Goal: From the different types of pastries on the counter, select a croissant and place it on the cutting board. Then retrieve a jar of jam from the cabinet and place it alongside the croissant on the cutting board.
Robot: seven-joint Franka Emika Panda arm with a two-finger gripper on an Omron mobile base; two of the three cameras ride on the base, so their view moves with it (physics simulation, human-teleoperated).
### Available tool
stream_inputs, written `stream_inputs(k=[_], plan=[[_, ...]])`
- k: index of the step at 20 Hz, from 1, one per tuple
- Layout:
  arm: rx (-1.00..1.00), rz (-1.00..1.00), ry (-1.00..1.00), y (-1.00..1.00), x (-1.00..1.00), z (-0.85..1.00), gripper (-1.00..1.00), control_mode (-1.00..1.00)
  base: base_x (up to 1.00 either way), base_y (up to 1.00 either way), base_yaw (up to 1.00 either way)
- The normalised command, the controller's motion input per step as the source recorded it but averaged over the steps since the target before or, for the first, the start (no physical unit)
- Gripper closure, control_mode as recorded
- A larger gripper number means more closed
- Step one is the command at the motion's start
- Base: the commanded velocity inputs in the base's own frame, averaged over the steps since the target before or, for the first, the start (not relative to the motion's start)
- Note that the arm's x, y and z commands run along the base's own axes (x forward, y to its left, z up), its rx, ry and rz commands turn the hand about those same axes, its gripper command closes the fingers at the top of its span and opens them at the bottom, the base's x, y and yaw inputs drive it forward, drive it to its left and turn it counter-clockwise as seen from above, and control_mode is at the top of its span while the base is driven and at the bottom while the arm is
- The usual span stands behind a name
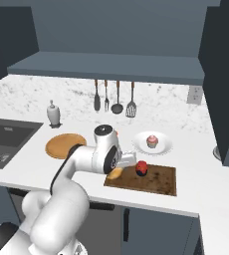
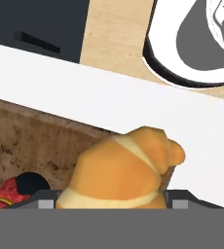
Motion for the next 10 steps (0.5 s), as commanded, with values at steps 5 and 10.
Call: stream_inputs(k=[5,10], plan=[[0.01,0.00,0.00,-0.02,0.16,0.00,1.00,-1.00,0.00,0.00,0.00],[0.07,0.00,0.00,-0.16,0.30,-0.17,1.00,-1.00,0.00,0.00,0.00]])
